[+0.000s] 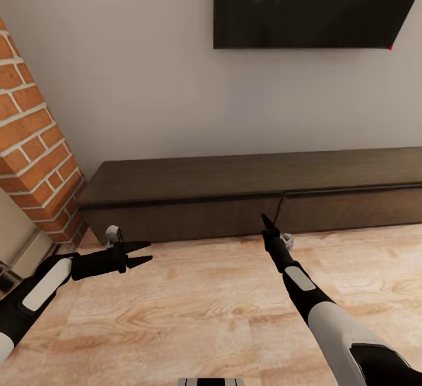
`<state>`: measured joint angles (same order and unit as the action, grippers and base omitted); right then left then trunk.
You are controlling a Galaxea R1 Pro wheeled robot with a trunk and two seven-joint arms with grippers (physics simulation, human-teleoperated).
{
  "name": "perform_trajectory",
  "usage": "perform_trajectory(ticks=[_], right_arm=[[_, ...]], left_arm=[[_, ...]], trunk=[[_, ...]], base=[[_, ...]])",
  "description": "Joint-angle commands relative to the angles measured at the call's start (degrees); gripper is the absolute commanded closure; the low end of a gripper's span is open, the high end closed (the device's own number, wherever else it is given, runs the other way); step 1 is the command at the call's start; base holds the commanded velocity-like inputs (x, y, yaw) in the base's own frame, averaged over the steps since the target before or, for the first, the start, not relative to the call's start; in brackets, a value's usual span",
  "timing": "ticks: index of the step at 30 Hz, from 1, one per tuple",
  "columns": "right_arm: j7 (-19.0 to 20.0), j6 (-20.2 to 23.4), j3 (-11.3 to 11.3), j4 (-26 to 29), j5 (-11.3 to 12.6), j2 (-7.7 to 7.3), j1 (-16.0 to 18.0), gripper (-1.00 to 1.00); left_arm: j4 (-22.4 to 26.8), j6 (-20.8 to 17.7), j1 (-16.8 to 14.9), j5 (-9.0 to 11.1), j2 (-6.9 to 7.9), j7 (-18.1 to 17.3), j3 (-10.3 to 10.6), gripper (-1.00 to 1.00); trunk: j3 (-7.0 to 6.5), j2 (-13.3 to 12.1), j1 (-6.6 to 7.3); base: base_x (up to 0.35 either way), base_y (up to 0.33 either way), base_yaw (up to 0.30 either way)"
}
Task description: Place each of the two pumpkins and all three candles from the living room inside a cabinet in the living room (use any cabinet), then make sure every cabinet is closed, and position the cauldron so it is next to a table in the living room.
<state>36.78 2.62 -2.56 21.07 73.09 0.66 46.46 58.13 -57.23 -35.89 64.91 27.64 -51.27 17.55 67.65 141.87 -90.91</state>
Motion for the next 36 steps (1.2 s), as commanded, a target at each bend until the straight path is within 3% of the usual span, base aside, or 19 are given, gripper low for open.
perform_trajectory(ticks=[1, 16, 30, 36], right_arm=[[0.24, 0.28, -0.26, -0.22, 0.3, 0.04, 0.04, -1.0], [-0.03, 0.37, -0.34, -0.98, 0.47, 0.04, 0.04, -1.0], [-0.01, 0.37, -0.34, -1.39, 0.56, 0.04, 0.04, -1.0], [0.01, 0.37, -0.36, -1.47, 0.56, 0.04, 0.04, -1.0]], left_arm=[[-0.04, -0.2, -0.06, 0.17, 0.05, -0.17, 0.13, -1.0], [0.05, -0.22, -0.06, 0.22, 0.13, -0.28, 0.03, -1.0], [0.22, -0.25, -0.04, 0.22, 0.13, -0.31, 0.03, -1.0], [0.28, -0.22, -0.05, 0.22, 0.21, -0.32, 0.03, -1.0]], trunk=[[0.05, 0.02, -0.02], [0.05, 0.02, -0.02], [0.05, 0.02, -0.02], [0.05, 0.02, -0.02]], base=[[0.323, 0.0, 0.0], [0.145, 0.0, 0.0], [0.301, 0.0, 0.0], [0.103, 0.0, 0.0]])
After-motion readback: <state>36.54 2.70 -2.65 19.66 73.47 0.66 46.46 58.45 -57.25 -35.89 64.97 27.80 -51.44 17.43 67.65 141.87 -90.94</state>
